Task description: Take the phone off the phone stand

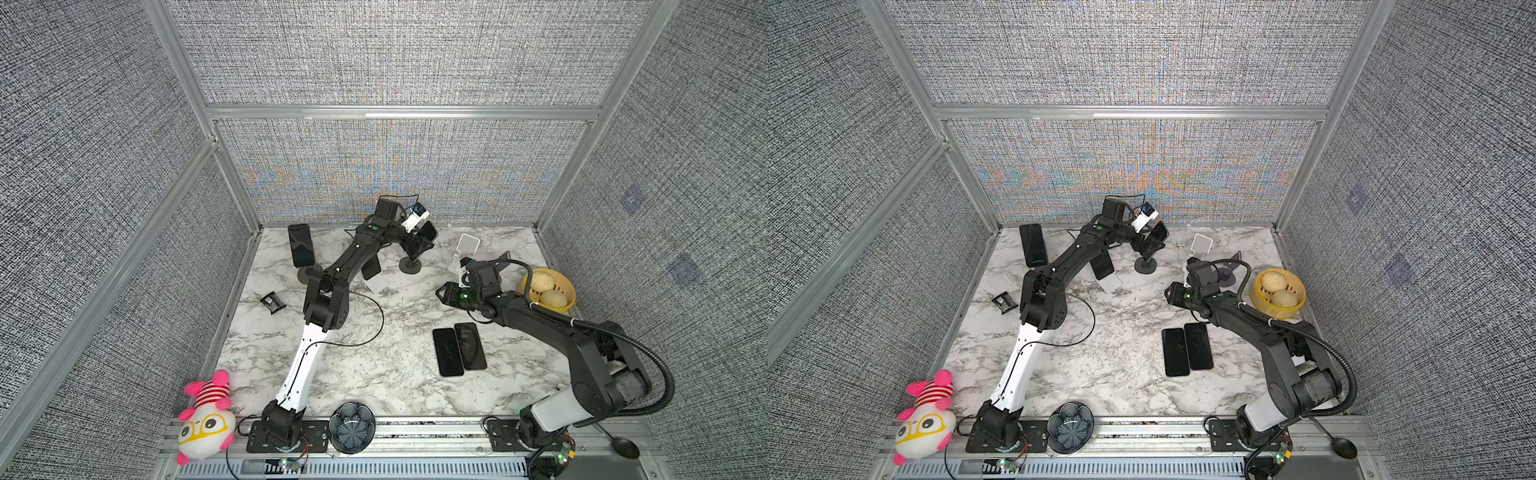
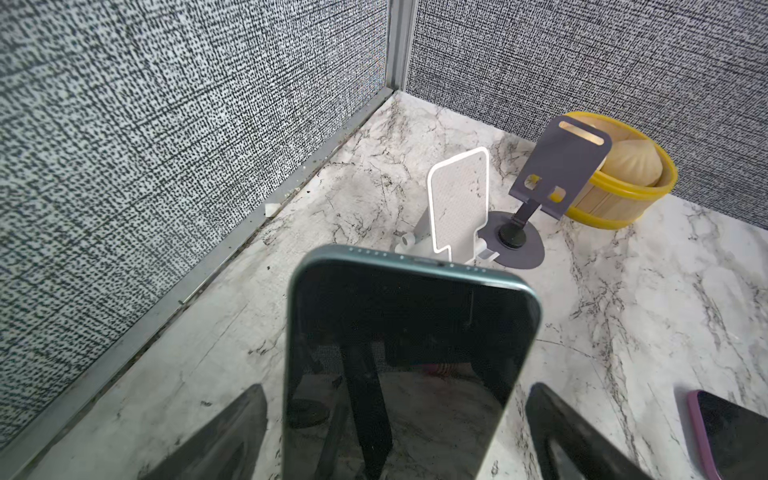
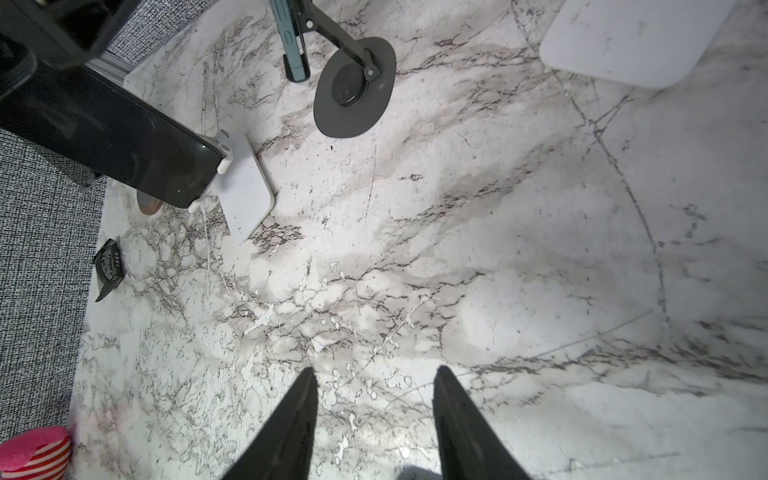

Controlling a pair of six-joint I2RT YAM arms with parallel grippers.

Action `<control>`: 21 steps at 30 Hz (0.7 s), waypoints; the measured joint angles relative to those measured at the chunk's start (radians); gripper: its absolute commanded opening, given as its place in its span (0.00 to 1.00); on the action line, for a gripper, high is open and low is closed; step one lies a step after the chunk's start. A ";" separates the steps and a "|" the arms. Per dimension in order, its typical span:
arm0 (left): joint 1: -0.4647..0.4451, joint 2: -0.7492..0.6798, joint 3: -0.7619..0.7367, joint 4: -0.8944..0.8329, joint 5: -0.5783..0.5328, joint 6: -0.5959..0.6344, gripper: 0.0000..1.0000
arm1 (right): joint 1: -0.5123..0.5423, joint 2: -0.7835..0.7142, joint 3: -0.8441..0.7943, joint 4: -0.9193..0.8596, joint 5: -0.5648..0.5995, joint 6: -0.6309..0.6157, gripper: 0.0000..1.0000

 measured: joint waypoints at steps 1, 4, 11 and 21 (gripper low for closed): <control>0.000 0.001 0.000 0.005 -0.003 -0.003 0.93 | -0.002 0.000 -0.001 0.000 0.000 -0.002 0.47; 0.000 0.003 0.000 0.019 -0.009 -0.003 0.91 | -0.003 0.000 -0.002 0.000 0.000 -0.002 0.47; 0.000 0.014 0.000 0.039 -0.008 -0.010 0.89 | -0.005 0.000 -0.005 0.000 0.000 -0.005 0.47; -0.004 0.015 0.000 0.049 -0.010 -0.016 0.77 | -0.011 0.000 -0.011 0.000 0.000 -0.008 0.47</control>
